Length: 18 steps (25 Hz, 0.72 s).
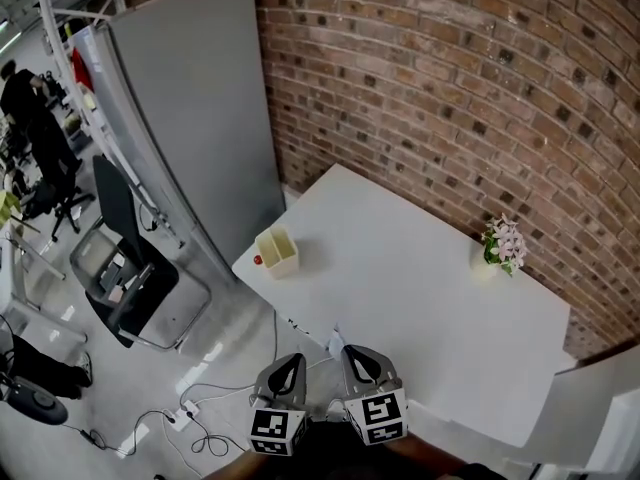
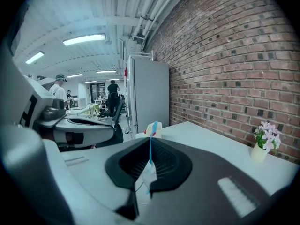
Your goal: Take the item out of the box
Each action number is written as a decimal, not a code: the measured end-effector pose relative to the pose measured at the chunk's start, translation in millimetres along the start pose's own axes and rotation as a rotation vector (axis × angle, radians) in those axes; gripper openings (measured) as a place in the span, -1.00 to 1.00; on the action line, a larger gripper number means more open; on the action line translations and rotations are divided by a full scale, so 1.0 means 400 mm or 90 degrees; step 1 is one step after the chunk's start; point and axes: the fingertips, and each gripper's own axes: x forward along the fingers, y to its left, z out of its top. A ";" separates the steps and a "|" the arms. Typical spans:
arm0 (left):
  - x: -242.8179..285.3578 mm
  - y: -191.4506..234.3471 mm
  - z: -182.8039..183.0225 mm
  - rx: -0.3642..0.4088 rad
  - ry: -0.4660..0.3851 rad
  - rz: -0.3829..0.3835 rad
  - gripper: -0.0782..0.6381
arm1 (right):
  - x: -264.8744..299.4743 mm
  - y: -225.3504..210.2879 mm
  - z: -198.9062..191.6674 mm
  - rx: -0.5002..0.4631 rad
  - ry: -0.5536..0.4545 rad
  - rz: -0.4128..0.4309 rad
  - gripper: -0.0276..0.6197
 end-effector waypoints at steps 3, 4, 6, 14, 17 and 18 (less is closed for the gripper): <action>-0.002 -0.001 -0.001 -0.002 -0.003 0.002 -0.77 | -0.003 0.003 -0.005 -0.005 0.002 -0.001 -0.90; -0.003 -0.003 0.000 -0.002 -0.005 0.001 -0.77 | -0.003 0.006 -0.006 -0.005 0.003 0.000 -0.91; -0.006 -0.007 -0.001 -0.002 -0.008 0.000 -0.77 | -0.005 0.009 -0.009 -0.008 0.001 0.000 -0.91; -0.004 -0.011 0.001 -0.007 -0.013 0.001 -0.77 | -0.011 0.006 -0.021 -0.005 0.013 0.005 -0.91; -0.001 -0.012 0.005 -0.007 -0.016 0.001 -0.77 | -0.009 0.006 -0.010 -0.007 0.004 0.007 -0.90; 0.000 -0.014 0.006 -0.006 -0.017 0.001 -0.77 | -0.009 0.004 -0.008 -0.008 0.002 0.008 -0.91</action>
